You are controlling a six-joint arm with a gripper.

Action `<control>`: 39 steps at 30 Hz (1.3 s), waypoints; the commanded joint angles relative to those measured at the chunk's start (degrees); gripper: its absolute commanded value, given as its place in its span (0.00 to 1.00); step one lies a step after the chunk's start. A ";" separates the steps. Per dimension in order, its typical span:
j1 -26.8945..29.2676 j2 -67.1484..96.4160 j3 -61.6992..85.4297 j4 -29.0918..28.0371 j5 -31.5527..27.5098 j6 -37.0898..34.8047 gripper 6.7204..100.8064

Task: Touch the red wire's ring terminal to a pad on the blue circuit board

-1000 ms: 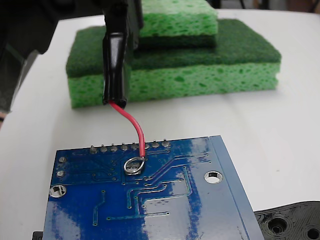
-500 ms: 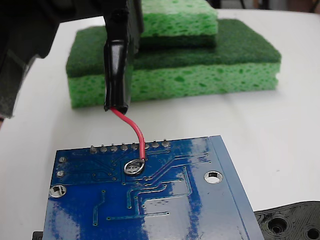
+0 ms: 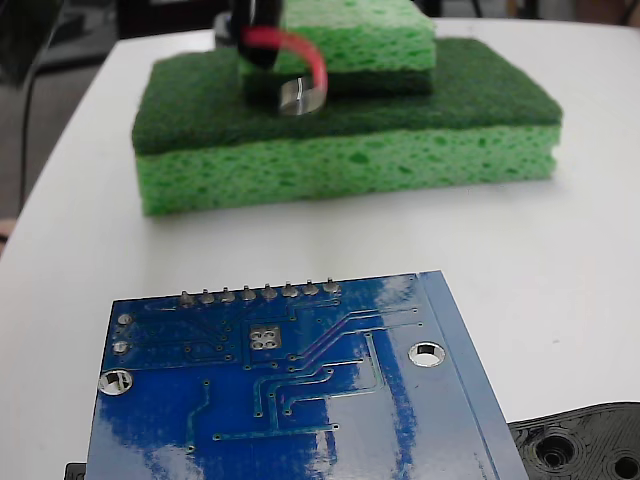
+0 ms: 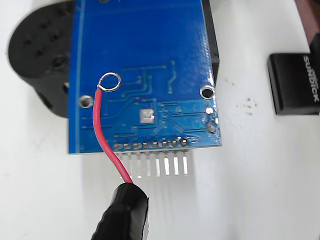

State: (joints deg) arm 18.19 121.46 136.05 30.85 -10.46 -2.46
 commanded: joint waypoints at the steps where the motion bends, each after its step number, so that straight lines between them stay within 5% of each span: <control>1: -0.70 11.87 6.06 0.26 1.14 1.23 0.99; 11: -9.93 53.61 28.74 12.22 9.58 6.94 0.99; 29: -18.19 53.53 32.43 12.30 15.47 8.61 0.99; 39: -17.58 53.53 35.51 13.45 17.58 9.32 0.99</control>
State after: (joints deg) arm 0.62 174.81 172.00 44.38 7.21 6.86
